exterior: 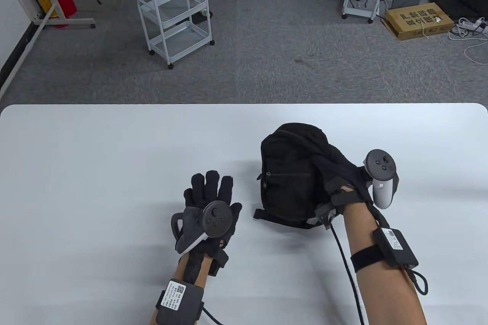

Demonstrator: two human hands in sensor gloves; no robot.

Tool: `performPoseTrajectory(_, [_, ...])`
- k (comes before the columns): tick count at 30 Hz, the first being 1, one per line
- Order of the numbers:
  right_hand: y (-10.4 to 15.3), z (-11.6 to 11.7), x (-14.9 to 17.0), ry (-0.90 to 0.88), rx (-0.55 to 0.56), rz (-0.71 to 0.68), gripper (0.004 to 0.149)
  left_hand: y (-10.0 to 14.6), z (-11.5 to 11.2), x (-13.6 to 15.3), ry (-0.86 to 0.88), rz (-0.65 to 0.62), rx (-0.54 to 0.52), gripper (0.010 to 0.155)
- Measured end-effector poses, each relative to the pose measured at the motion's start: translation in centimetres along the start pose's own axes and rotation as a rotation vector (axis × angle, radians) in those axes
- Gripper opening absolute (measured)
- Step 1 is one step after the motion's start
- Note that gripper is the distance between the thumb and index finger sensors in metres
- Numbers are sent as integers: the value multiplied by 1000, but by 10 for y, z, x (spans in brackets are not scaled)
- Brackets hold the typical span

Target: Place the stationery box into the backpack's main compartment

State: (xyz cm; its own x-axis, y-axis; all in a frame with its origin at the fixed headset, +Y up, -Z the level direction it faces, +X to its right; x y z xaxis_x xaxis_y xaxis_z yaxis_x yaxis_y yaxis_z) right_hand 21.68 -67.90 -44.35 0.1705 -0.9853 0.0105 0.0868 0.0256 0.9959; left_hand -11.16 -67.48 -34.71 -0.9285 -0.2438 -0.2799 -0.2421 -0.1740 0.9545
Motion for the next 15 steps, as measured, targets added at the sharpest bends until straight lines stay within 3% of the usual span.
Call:
performPoseTrajectory(9, [-31, -1, 50, -76, 19, 268, 54, -1, -12, 1, -33, 11, 61, 75])
performPoseTrajectory(15, [-35, -22, 69, 63, 120, 350, 73, -2, -18, 1, -35, 16, 88, 76])
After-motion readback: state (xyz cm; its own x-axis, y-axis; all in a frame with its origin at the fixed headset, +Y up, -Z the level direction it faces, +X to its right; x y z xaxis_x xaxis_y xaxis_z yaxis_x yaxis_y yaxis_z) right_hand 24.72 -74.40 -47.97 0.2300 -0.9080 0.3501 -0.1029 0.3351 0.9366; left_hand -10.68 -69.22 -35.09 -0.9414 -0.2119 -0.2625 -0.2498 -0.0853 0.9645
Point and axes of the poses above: the tracker on the back of each hand, its own x axis roughly to the little-finger side, its own y axis roughly from the fingertips to the wrist, z = x × y, the point moved 3 cm from there along -y, roughly from the wrist to the fingertips, and after that the axes turned 2 degrees about -x, right-handed, at the moved point
